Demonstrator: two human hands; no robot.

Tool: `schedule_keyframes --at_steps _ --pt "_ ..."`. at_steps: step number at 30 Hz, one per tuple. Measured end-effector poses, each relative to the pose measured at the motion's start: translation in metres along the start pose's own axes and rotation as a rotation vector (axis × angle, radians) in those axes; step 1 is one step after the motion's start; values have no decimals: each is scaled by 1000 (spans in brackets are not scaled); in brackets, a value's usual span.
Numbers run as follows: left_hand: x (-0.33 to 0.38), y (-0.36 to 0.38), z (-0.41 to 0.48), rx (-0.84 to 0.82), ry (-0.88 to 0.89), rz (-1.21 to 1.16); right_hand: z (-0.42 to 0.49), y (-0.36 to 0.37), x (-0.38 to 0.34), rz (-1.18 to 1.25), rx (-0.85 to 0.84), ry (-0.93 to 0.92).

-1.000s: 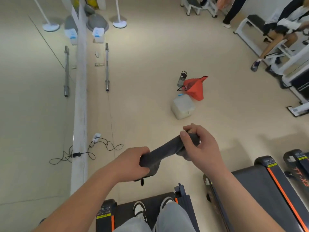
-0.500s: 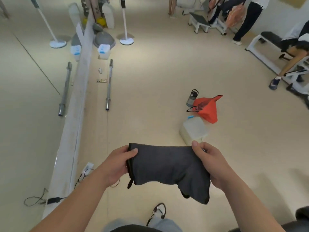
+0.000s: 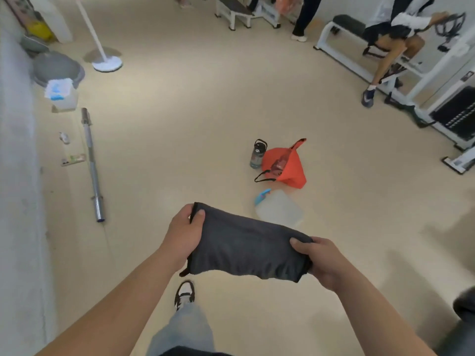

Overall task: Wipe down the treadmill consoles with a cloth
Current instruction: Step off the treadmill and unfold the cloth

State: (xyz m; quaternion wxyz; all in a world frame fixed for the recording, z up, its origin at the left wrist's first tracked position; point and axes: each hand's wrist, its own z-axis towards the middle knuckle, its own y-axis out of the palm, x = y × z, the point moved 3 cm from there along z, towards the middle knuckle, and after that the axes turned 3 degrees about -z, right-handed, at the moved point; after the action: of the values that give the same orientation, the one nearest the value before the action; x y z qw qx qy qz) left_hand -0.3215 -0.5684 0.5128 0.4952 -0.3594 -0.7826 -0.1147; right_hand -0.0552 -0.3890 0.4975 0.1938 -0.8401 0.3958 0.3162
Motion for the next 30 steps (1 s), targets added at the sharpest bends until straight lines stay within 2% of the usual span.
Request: schedule_keyframes --at_steps 5,11,17,22,25,27,30 --pt "53 36 88 -194 52 173 54 23 -30 199 137 74" --pt "110 149 139 -459 72 301 97 -4 -84 279 375 -2" --pt "117 275 156 -695 0 328 156 -38 -110 324 376 -28" --pt "119 324 164 -1000 -379 254 182 -72 -110 486 396 7" --pt "116 331 192 -1149 -527 256 210 -78 -100 546 460 59" --pt "111 338 222 -1156 -525 249 239 -80 -96 607 532 81" --pt "100 346 281 -1006 -485 334 282 -83 -87 778 597 97"
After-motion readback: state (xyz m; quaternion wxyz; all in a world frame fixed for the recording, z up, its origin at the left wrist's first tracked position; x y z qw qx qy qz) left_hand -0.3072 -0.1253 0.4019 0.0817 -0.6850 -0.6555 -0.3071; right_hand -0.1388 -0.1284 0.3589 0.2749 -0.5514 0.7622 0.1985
